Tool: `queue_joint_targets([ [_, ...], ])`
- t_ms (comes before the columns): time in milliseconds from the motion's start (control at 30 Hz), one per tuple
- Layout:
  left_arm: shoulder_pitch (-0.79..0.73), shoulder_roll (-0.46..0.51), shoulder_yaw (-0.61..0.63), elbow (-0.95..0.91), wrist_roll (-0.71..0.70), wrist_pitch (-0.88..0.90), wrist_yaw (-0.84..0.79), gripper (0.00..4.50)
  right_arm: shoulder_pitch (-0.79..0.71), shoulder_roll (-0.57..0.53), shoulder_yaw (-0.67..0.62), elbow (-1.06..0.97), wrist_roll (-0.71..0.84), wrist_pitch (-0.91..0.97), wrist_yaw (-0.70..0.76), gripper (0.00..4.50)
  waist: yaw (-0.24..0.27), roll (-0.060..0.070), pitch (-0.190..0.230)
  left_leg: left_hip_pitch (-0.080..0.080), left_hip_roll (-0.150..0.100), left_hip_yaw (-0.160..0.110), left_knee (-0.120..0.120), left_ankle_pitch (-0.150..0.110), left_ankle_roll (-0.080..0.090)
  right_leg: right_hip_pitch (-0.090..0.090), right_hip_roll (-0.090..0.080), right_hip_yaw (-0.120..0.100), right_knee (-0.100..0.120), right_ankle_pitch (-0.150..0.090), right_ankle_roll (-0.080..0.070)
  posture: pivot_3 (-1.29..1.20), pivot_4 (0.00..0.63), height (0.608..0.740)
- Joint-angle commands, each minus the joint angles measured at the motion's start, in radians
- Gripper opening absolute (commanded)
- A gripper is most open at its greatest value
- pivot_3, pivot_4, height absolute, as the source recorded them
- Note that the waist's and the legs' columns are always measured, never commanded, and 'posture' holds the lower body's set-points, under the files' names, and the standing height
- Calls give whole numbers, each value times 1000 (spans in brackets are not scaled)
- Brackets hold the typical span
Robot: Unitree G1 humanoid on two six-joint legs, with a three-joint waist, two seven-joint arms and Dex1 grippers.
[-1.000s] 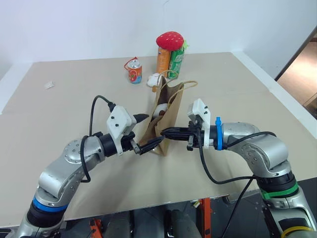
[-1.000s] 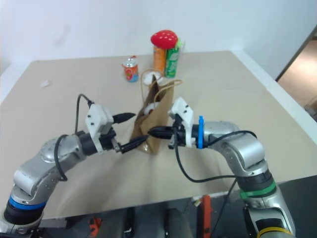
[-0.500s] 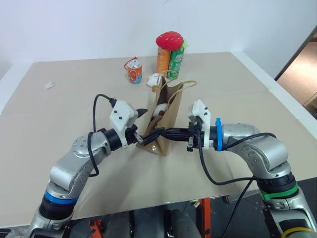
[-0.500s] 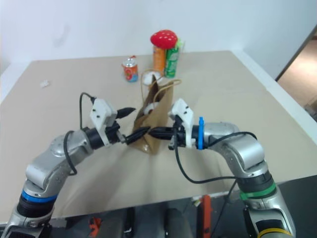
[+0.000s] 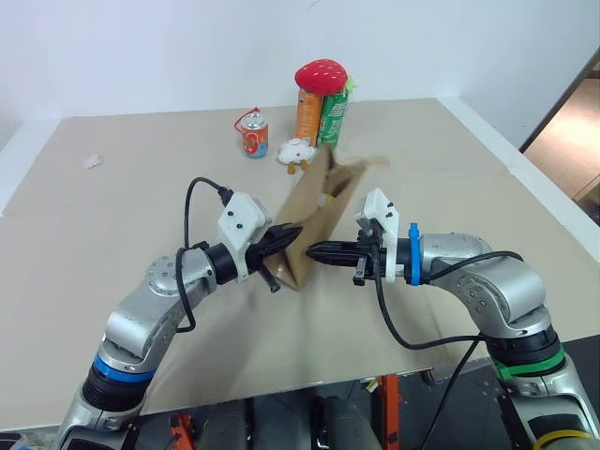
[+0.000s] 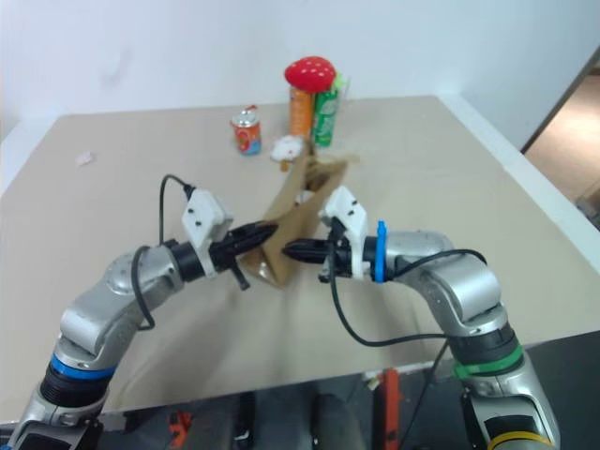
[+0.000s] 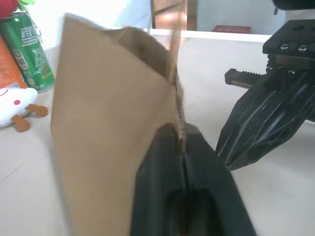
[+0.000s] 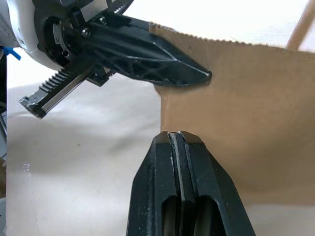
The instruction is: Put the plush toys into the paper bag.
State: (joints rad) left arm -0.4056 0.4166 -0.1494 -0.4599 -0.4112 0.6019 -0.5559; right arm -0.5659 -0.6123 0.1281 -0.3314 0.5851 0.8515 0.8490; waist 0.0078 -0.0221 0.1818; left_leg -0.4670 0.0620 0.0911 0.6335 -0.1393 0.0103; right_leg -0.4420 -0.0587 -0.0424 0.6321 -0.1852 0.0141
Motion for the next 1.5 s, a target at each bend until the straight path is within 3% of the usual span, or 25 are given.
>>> queue_joint_targets([
  [33, -22, 14, 27, -5, 3, -47, -29, 60, -19, -9, -35, -39, 9, -23, 6, 0, 0, 0, 0, 0, 0, 0, 0, 0, 0, 0, 0, 0, 0, 0, 0, 0, 150, 740],
  [133, -25, 37, 43, 23, 3, -73, -66, 60, -33, -34, -71, -27, 27, -26, 29, 0, 0, 0, 0, 0, 0, 0, 0, 0, 0, 0, 0, 0, 0, 0, 0, 0, 150, 740],
  [233, -31, 64, 85, 67, -30, -127, -143, 0, -57, -97, -145, -26, 96, -3, 99, 889, 0, 0, 0, 0, 0, 0, 0, 0, 0, 0, 0, 0, 0, 0, 0, 0, 150, 740],
  [433, -83, 127, 172, 208, -125, -194, -351, 0, -112, -227, -290, -30, 257, 21, 246, 3584, 0, 0, 0, -1, 0, 0, -1, 0, 0, -1, 0, -1, 0, -1, -1, 0, 150, 740],
  [467, -95, 144, 174, 228, -137, -194, -392, 0, -107, -250, -300, -32, 258, 7, 271, 4262, 1, 0, 0, -1, 0, 0, -1, 0, -1, -1, -1, -2, 0, -1, -1, 0, 150, 740],
  [500, -106, 160, 172, 246, -139, -200, -429, 0, -100, -271, -308, -30, 258, -4, 289, 4448, 1, 0, 1, -1, 0, 0, -2, 0, -1, -1, -1, -2, 0, -1, -2, 0, 150, 740],
  [867, -167, 271, 141, 238, -199, -226, -753, 0, -91, -432, -349, 137, 159, -184, 442, 4448, 0, 0, 1, -1, 1, 0, -2, -3, -2, -2, -1, -2, -1, -3, -2, 0, 150, 740],
  [1033, -161, 263, 137, 226, -205, -232, -783, 0, -91, -477, -364, 168, 163, -185, 468, 4448, 0, 0, 1, -1, 1, 0, -2, -3, -3, -2, -1, -2, -1, -4, -2, 0, 150, 740],
  [1267, -141, 257, 64, 349, -53, -463, -878, 0, -52, -479, -365, 125, 201, -156, 483, 4448, 1, 0, 1, -1, 1, 0, -2, -3, -3, -2, -1, -2, -1, -4, -2, 0, 150, 740],
  [1467, -190, 266, 66, 406, -31, -505, -892, 0, -35, -485, -361, 116, 207, -147, 492, 4448, 1, 0, 1, -1, 0, 1, -1, -3, -3, -2, -2, -2, -1, -4, -2, 0, 150, 740],
  [1500, -193, 272, 71, 403, -35, -495, -891, 266, -34, -482, -357, 117, 203, -152, 492, 4484, 0, 0, 1, -1, 0, 1, -1, -3, -3, -2, -2, -2, -1, -4, -2, 0, 150, 740],
])
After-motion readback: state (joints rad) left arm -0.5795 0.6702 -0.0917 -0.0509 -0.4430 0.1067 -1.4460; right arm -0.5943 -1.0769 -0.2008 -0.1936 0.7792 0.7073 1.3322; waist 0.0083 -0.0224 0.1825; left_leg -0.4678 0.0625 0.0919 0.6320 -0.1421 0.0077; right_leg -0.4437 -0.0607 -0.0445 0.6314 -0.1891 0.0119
